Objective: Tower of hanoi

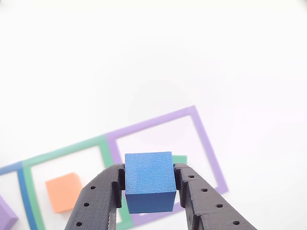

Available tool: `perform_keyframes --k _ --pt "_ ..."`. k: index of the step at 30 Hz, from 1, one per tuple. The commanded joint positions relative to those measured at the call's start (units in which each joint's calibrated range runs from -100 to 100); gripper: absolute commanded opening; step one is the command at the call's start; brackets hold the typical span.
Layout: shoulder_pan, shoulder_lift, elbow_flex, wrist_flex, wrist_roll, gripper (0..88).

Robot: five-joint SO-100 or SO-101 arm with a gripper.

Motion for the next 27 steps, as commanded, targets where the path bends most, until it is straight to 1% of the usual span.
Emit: perform_keyframes --k 1,8,15,21,27 --pt "3.1 -2.3 9.0 -11.4 0.0 3.2" --pt "4.6 -4.4 29.7 -32.2 0.0 3.4" --pt "5.5 -2.2 48.7 -56.0 0.0 4.0" --pt "6.3 5.5 55.6 -72.2 0.0 4.6" --pt "6.6 18.2 55.7 -87.6 0.0 4.0"
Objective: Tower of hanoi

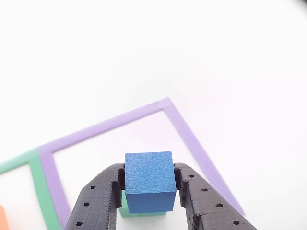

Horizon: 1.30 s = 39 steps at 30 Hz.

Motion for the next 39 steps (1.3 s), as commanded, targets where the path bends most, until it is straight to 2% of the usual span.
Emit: perform_keyframes --k 1,12,39 --pt "0.7 6.3 -1.3 -10.4 0.0 4.0" --pt "0.7 15.3 -2.9 -18.6 0.0 4.1" --pt "-1.1 21.0 -6.7 -21.0 0.0 4.1"
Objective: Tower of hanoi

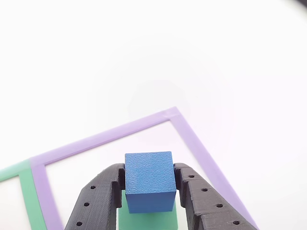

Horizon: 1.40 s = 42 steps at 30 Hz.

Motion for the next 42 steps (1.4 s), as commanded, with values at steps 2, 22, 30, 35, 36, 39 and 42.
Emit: perform_keyframes --k 2,22,30,35,36,39,42 --pt "-0.4 0.0 -1.7 -1.9 0.0 4.1" --pt "-0.7 1.2 1.4 -5.8 0.0 13.4" --pt "-0.4 0.0 1.5 -6.8 0.0 22.6" --pt "-0.3 -6.0 1.2 -2.9 0.0 25.4" --pt "-0.4 -8.4 0.7 0.2 0.0 25.4" --pt "-0.4 -16.0 -1.9 11.6 0.0 23.4" --pt "-0.7 -24.2 -6.6 27.7 0.0 16.4"
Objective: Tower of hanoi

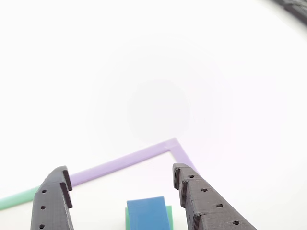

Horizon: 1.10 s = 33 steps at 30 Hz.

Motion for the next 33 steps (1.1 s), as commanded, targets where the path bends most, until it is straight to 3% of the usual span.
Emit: perform_keyframes --k 1,6,19,27,33 --pt "-0.5 -13.9 -8.2 22.7 0.0 12.9" --pt "-2.6 -24.6 -13.9 41.9 0.0 0.4" --pt "-10.8 -32.9 -47.3 93.2 0.0 0.0" --pt "-15.4 -32.9 -59.3 106.3 0.0 0.0" --pt "-17.8 -33.6 -55.5 105.5 0.0 1.1"
